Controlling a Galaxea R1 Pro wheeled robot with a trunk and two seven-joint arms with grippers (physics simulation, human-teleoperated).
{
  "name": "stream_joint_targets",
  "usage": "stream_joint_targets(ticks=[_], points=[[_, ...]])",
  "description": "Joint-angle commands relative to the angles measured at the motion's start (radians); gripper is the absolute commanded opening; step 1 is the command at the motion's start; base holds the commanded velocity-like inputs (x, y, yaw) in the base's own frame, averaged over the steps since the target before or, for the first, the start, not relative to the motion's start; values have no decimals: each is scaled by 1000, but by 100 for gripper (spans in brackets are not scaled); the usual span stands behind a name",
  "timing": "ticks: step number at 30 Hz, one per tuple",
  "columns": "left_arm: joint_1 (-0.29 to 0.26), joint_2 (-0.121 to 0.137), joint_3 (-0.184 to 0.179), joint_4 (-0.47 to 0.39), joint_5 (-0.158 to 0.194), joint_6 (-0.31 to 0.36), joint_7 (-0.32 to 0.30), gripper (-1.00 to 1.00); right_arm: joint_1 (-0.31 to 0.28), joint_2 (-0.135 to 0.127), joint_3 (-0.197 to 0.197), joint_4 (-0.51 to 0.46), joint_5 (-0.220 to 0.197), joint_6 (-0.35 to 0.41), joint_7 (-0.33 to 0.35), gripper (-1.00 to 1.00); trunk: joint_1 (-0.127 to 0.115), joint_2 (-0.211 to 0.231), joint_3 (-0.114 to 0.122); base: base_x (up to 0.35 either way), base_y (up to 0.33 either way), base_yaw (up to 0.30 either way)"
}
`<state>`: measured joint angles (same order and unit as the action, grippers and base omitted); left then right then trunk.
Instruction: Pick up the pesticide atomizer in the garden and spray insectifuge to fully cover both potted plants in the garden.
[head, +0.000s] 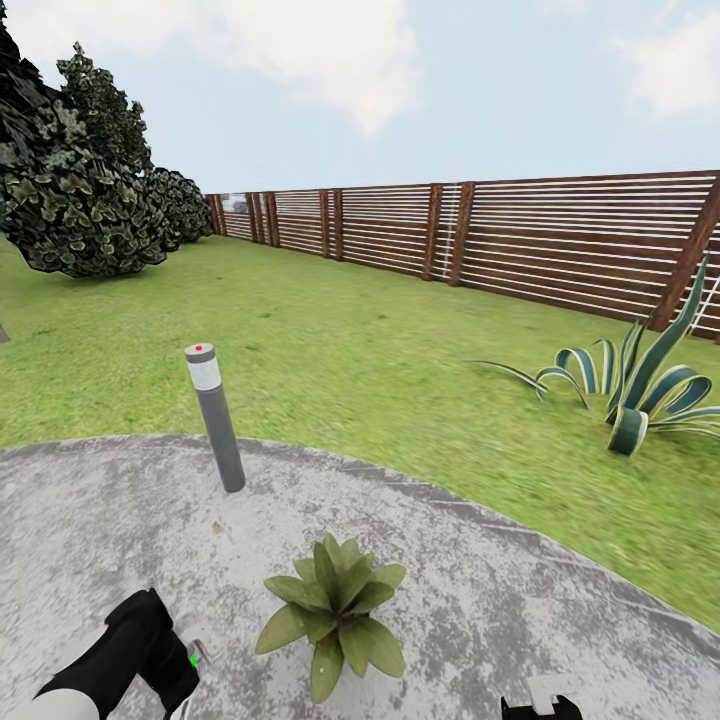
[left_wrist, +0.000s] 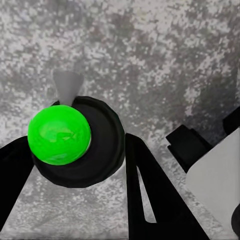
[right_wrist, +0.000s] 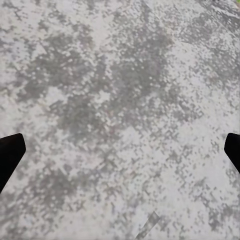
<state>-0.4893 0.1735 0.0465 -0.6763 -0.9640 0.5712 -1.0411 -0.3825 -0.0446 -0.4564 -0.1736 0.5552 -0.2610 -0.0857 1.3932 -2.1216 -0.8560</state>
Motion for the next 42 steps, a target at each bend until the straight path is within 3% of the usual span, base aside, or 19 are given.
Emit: stream_joint_targets(ticks=[1,9,13,15,19,21,23,25,28,30,33,35,42], points=[[0,-1,4,5,-4,8,6,-100,-1,0,-7,2,10,-4,-3,100,0,0,-1,1,1,0],[1,0,8,2,-4,12,36,-100,-1,-1,-10,0,9,-5,-3,100,0,0,-5,0,0,0],[2,-1,2,1,-4,14,35,-100,-1,-3,-17,-1,9,-6,-3,100,15,-28,-23,0,0,0],[1,-2,0,1,-4,15,34,-100,-1,-3,-42,-3,10,-6,-3,100,23,-42,-33,0,0,0],[-13,-3,0,1,-4,16,26,-100,-1,-4,-143,-6,12,-5,-3,100,38,-70,-51,0,0,0],[-16,-5,-1,1,-4,18,16,-100,-1,-4,-154,-8,12,-6,-3,100,46,-84,-58,0,0,0],[-29,-10,-4,-2,-8,51,-32,-100,-1,-4,-161,-26,13,-6,0,100,53,-98,-65,0,0,0],[-55,-10,-16,-4,-26,70,-73,-100,-1,-3,-161,-50,14,-6,3,100,57,-105,-68,0,0,0],[-115,-4,-41,-5,-85,83,-195,-100,-1,-3,-159,-85,18,-6,5,100,57,-105,-68,0,0,0],[-132,-5,-43,-6,-111,85,-233,-100,-1,-3,-158,-89,18,-6,6,100,57,-105,-68,0,0,0],[-146,-8,-45,-6,-162,85,-257,-100,-1,-3,-156,-91,18,-6,5,100,57,-105,-68,0,0,0],[-146,-6,-45,-5,-175,85,-260,-100,-1,-3,-156,-90,17,-5,3,100,57,-105,-68,0,0,0],[-139,-2,-45,-5,-183,85,-261,-100,-1,-2,-157,-87,13,-4,1,100,57,-105,-72,0,0,0]])
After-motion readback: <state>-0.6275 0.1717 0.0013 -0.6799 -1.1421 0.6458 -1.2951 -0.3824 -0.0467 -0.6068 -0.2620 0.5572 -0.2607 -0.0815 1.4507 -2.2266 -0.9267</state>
